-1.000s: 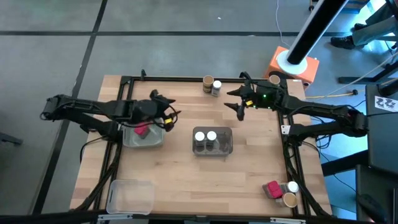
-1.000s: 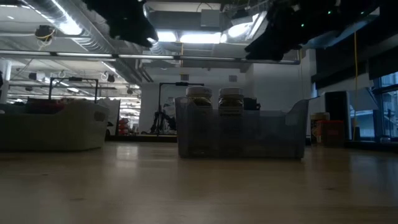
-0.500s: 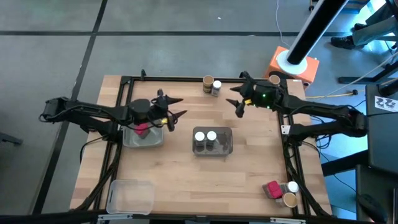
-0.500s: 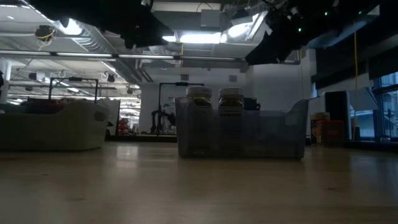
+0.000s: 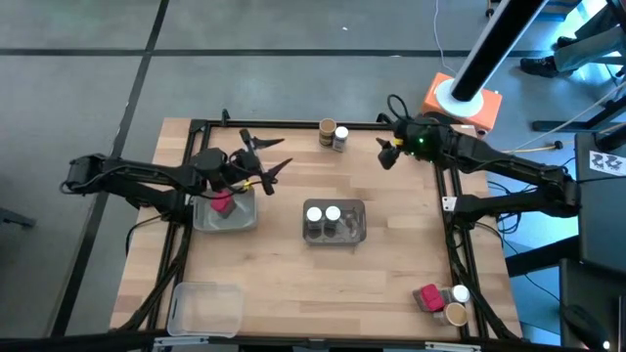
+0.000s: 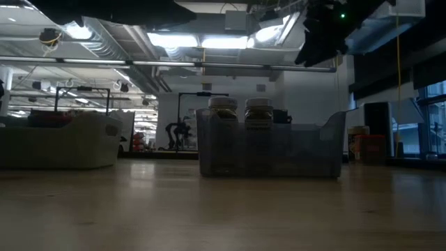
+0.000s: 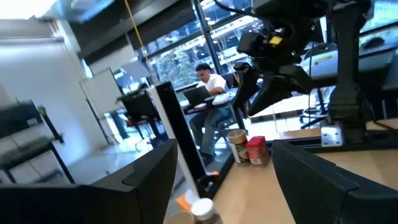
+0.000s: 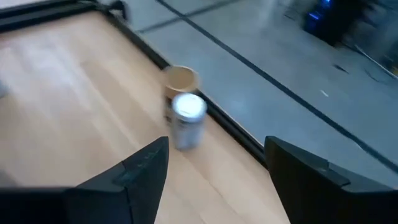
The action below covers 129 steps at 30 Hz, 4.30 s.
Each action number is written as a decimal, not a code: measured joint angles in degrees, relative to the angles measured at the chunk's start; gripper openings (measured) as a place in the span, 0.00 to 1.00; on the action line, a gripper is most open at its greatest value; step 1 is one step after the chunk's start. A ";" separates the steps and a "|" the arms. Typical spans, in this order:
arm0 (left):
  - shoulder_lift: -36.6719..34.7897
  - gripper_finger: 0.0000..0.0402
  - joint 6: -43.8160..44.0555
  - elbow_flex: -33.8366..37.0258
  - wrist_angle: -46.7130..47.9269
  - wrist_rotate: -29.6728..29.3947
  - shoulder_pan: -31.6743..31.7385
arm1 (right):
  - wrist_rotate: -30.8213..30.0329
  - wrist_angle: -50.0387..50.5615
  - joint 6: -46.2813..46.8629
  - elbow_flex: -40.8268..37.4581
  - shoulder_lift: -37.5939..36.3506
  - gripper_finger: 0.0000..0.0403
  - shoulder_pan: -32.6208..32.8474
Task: Sort spices by type
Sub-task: Put the top red seasoning can into the gray bin
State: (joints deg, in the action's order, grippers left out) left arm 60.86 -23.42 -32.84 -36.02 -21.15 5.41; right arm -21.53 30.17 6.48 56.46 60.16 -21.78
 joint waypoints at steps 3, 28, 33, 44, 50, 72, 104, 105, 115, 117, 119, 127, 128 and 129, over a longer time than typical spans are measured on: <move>-0.65 0.62 -0.79 -0.04 1.51 -0.04 -0.07 | -4.72 3.25 5.13 0.32 0.00 0.66 -0.02; -1.35 0.62 -2.29 -0.04 8.45 -0.28 -0.13 | -4.61 21.77 14.32 0.05 9.75 0.66 -26.21; -1.35 0.62 -2.04 -0.04 8.65 -0.28 -0.15 | -4.48 21.83 15.33 -0.10 11.34 0.63 -27.41; -1.35 0.62 -1.88 -0.04 8.89 -0.28 -0.15 | -5.13 23.37 17.57 -0.10 14.48 0.20 -27.41; -1.35 0.62 -1.88 -0.04 8.88 -0.28 -0.15 | -12.35 23.33 19.23 -1.02 17.87 0.02 -26.19; -1.35 0.62 -1.86 -0.04 8.86 -0.28 -0.11 | -20.50 22.22 22.11 -3.75 25.41 0.04 -25.33; -1.35 0.62 -1.86 -0.04 8.80 -0.24 -0.11 | -4.39 26.60 25.43 1.12 27.19 0.04 -14.89; -1.35 0.62 -1.86 -0.04 8.80 -0.24 -0.12 | -2.96 26.61 25.47 1.64 27.19 0.04 -14.35; -1.35 0.62 -1.86 -0.04 8.84 -0.24 -0.12 | 5.94 26.73 24.83 4.19 27.19 0.04 -9.59; -1.35 0.62 -1.86 -0.04 8.82 -0.24 -0.11 | 6.87 27.07 24.80 4.75 27.20 0.04 -8.57; -1.35 0.62 -1.86 -0.04 8.84 -0.24 -0.11 | 7.42 28.00 24.77 5.83 27.32 0.04 -7.66; -1.35 0.62 -1.88 -0.04 8.88 -0.24 -0.11 | 6.05 38.47 22.18 13.22 24.74 0.04 -6.18; -1.35 0.62 -1.88 -0.04 8.90 -0.24 -0.11 | 6.06 38.90 21.14 13.30 23.64 0.04 -6.19; -1.35 0.62 -1.88 -0.04 8.92 -0.24 -0.13 | 6.09 39.02 19.91 13.28 22.51 0.04 -6.19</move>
State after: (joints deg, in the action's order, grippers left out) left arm 59.51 -25.30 -32.88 -27.10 -21.39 5.28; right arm -15.44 69.19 26.39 69.73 82.68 -27.97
